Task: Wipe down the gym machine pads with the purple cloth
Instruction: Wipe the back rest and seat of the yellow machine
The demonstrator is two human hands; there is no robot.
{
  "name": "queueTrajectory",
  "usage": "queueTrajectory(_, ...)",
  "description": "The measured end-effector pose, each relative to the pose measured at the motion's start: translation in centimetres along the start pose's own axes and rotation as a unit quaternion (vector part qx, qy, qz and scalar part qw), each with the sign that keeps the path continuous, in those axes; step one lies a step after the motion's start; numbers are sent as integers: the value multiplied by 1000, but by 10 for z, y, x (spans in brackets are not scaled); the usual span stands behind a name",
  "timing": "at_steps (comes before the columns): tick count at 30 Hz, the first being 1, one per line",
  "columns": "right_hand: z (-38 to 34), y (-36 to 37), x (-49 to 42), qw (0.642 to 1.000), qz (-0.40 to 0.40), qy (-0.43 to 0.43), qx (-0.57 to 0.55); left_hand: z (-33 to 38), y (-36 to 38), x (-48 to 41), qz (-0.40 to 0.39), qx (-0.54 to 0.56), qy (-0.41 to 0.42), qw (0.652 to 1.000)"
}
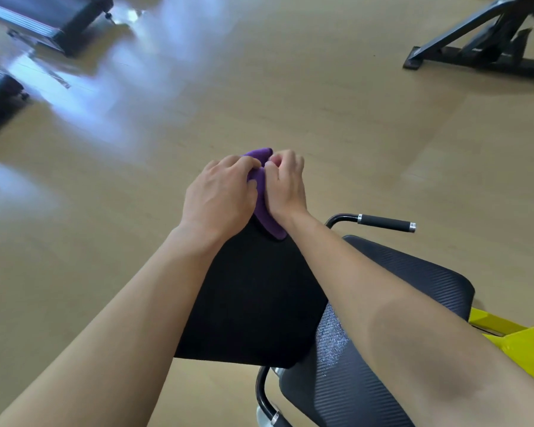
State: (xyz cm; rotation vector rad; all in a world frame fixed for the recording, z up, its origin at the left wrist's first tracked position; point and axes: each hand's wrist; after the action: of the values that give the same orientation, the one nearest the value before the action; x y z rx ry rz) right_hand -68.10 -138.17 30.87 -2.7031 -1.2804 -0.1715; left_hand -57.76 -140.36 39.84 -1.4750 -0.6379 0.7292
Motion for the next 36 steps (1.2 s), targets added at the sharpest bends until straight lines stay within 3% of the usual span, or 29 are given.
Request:
queueTrajectory(3, -16, 4, -6, 993, -51, -95, 42, -7, -4, 4, 17, 15, -40, 999)
queueTrajectory(6, -20, 5, -7, 980, -131, -118, 95, -10, -5, 5, 13, 53, -74, 996)
queueTrajectory(12, 14, -8, -4, 994, -74, -56, 48, 12, 11, -16, 7, -7, -10, 1000)
queueTrajectory(18, 62, -24, 14, 996, -23, -11, 89, 57, 30, -46, -119, -209, 58, 969)
queueTrajectory(22, 39, -14, 11, 989, -23, 35, 140, 33, 14, -40, -102, -141, 50, 984)
queueTrajectory(25, 9, -3, 8, 992, -24, -32, 120, 5, -8, -20, -29, -64, 9, 997)
queueTrajectory(28, -9, 5, 8, 991, -21, -99, 90, -2, -11, -6, 24, -54, -22, 998)
queueTrajectory(33, 26, -1, 3, 983, 4, -171, 71, 28, 12, -13, 23, -140, -1, 990)
queueTrajectory(36, 57, -9, 3, 974, 12, -200, 108, 46, 19, -33, -43, -227, 24, 973)
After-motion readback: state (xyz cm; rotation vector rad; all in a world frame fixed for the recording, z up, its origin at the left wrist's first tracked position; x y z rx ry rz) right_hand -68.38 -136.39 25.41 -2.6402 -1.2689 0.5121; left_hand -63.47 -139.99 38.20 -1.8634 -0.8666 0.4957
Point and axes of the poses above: each hand's wrist, its own x-axis away from the middle knuckle, its own y-axis out of the palm, z = x × y, and after that the axes turned 7 degrees about -x, right-handed
